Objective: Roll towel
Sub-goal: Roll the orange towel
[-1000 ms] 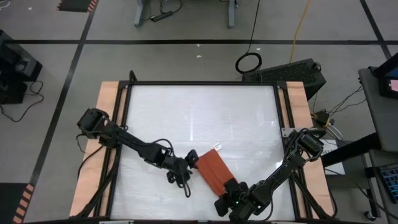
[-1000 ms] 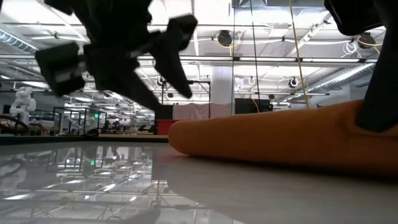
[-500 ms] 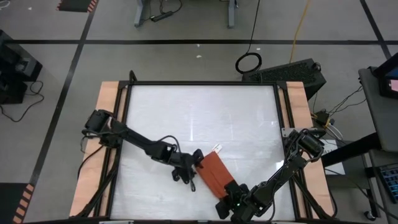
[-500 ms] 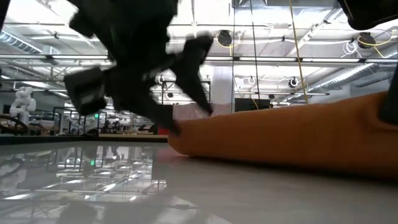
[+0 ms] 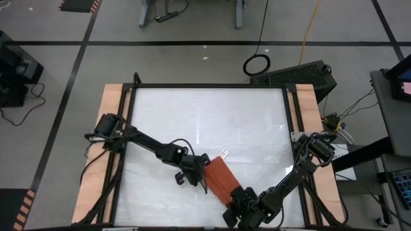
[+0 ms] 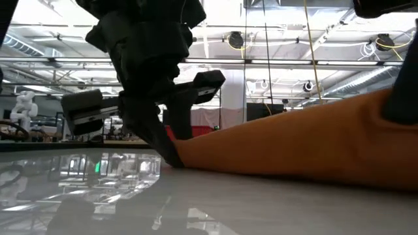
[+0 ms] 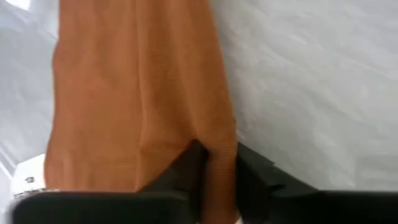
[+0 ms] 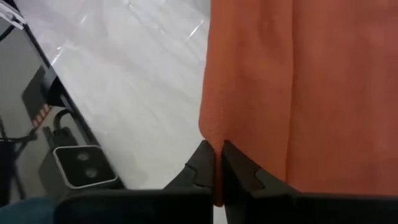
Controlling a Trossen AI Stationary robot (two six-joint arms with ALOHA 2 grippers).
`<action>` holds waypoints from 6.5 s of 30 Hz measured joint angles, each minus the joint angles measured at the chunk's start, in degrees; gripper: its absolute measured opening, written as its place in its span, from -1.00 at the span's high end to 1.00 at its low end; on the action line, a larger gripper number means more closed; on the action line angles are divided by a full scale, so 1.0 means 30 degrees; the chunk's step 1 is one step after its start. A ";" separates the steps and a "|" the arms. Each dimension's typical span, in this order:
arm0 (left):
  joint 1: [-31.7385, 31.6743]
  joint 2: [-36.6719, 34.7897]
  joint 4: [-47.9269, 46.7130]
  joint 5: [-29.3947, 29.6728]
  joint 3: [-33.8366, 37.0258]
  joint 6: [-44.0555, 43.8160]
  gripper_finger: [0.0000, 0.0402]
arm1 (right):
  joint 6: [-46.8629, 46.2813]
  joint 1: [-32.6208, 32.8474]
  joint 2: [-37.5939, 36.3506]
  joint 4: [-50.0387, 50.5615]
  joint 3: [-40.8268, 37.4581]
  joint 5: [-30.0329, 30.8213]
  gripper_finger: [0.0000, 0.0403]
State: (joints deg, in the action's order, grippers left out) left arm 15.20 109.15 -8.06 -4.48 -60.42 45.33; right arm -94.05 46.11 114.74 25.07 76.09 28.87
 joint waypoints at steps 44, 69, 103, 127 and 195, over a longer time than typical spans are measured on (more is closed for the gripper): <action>-0.6876 -0.3290 -1.1002 0.0509 0.1065 -0.8869 0.92 | 2.7486 -1.2190 0.0000 -0.0748 -0.0006 -0.2325 0.95; -0.8406 -0.6714 -0.4799 -0.2092 0.6498 -1.0505 0.92 | 3.4875 -1.6834 0.0000 -0.4952 -0.0969 -1.0549 0.98; -0.6943 -0.4650 0.0887 -0.9092 0.6497 -1.7799 0.91 | 2.5872 -1.5931 -0.7570 -1.7922 -1.5664 -1.7628 0.97; -0.6574 -0.2470 0.2937 -1.3131 0.6407 -2.2014 0.91 | 2.9321 -0.9041 -1.1417 -1.2827 -1.5368 -0.9305 0.03; -0.7857 -0.2190 0.0797 -1.4327 0.6228 -2.2933 0.87 | 3.4345 -1.2120 -0.6098 -1.1085 -1.1912 -0.8110 0.57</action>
State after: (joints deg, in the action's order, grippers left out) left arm -8.37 102.59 -5.67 -47.46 -41.74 -23.47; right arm 8.98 9.75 96.44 -8.19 40.36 4.54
